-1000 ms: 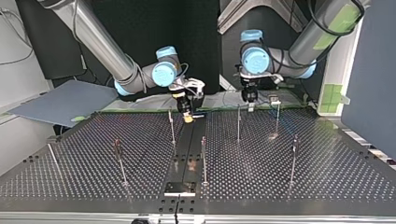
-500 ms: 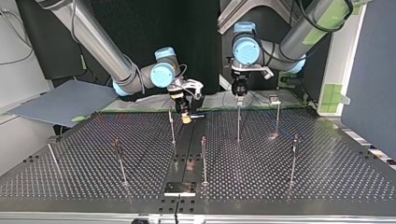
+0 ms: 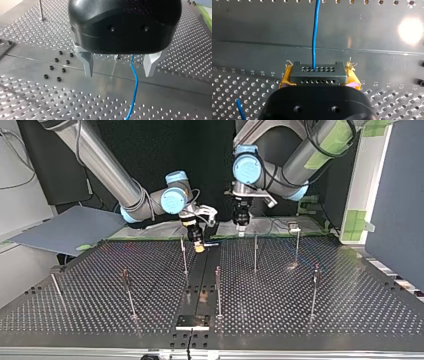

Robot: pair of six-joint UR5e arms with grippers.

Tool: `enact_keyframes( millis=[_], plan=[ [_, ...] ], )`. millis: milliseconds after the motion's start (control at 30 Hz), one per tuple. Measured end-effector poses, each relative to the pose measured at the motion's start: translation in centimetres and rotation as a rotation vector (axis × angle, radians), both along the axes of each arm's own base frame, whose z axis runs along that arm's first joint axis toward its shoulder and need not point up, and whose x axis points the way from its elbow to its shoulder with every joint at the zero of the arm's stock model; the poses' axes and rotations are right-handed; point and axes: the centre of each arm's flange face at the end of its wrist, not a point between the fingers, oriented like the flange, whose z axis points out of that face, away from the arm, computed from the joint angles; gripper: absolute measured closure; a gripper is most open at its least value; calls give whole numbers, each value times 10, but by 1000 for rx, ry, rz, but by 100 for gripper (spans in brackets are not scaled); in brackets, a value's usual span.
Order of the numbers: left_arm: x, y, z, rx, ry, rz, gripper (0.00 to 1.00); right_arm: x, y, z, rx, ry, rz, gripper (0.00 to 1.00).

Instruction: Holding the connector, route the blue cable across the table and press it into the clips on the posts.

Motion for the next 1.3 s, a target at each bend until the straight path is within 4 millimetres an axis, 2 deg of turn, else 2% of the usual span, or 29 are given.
enact_keyframes(
  millis=[600,833,900,933,967,1000,1033,1067,1100,1167,1300],
  plan=[
    [65,-9,-25,-12,8,19,0,0,0,0,2,0,2,100],
    [75,-10,-35,-19,13,26,0,0,0,0,2,1,2,100],
    [75,-10,-36,-18,14,31,4,0,0,0,2,1,2,100],
    [75,-10,-36,-17,15,33,25,0,0,0,1,0,2,100],
    [75,-10,-36,-16,15,36,39,0,0,0,1,1,2,100],
    [75,-10,-36,-14,15,40,39,0,0,0,1,1,2,100],
    [74,-10,-36,-12,14,42,54,0,0,0,1,1,2,100],
    [74,-10,-36,-11,14,43,75,0,0,0,1,1,2,100],
    [74,-11,-35,-10,14,44,75,0,0,0,1,1,2,100],
    [73,-12,-35,-10,13,44,100,0,0,1,1,0,2,100],
    [72,-13,-32,-9,15,42,100,1,0,2,-1,-1,3,100]
  ],
)
